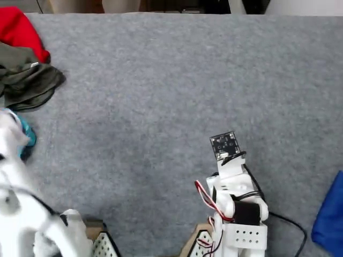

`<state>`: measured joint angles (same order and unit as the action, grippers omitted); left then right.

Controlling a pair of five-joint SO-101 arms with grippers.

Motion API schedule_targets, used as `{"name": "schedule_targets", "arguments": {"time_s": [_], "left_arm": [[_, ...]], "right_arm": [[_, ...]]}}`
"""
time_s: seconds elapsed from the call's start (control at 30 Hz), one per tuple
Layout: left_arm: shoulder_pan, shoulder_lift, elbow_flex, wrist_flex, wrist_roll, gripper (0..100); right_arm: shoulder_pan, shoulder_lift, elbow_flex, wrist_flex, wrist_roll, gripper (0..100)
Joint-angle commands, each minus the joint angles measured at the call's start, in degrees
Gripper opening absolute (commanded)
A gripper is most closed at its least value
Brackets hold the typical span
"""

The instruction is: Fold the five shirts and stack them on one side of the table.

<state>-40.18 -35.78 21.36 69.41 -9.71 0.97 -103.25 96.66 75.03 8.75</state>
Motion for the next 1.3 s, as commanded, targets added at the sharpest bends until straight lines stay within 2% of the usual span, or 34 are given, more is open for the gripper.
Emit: {"name": "schedule_targets", "arguments": {"time_s": [0.0, 0.13, 0.37, 0.63, 0.83, 0.97, 1.0, 1.07, 1.27], "left_arm": [[-4.0, 18.5, -17.8, 2.5, -1.4, 2], [-5.9, 33.9, -32.2, 6.9, -5.2, 3], [-9.9, 53.4, -51.7, 8.4, -5.1, 18], [-11.3, 68.4, -61.3, 8.5, -5.5, 23], [-11.5, 75.1, -63.4, 8.4, -5.5, 19], [-11.2, 75.2, -63.4, 8.4, -5.5, 1], [-11.2, 75.2, -63.4, 8.6, -5.3, 3], [-11.2, 75.1, -63.9, 9.6, -5.1, 1], [-8.6, 75.2, -76.3, 21.5, 0.1, 2]], "right_arm": [[-1.2, -5.9, 0.1, 0.4, 0.4, 0.7], [-1.2, -5.9, 0.1, 0.4, 0.4, 0.7], [-1.1, -5.9, 0.1, 0.4, 0.4, 0.7], [-1.1, -5.9, 0.1, 0.4, 0.4, 0.7], [-0.9, -5.9, 0.1, 0.4, 0.4, 0.7], [-1.0, -5.9, 0.1, 0.4, 0.4, 0.7], [-1.0, -5.9, 0.1, 0.4, 0.4, 0.7], [-0.9, -5.9, 0.1, 0.4, 0.4, 0.7], [-0.8, -5.9, 0.1, 0.4, 0.4, 0.7]]}}
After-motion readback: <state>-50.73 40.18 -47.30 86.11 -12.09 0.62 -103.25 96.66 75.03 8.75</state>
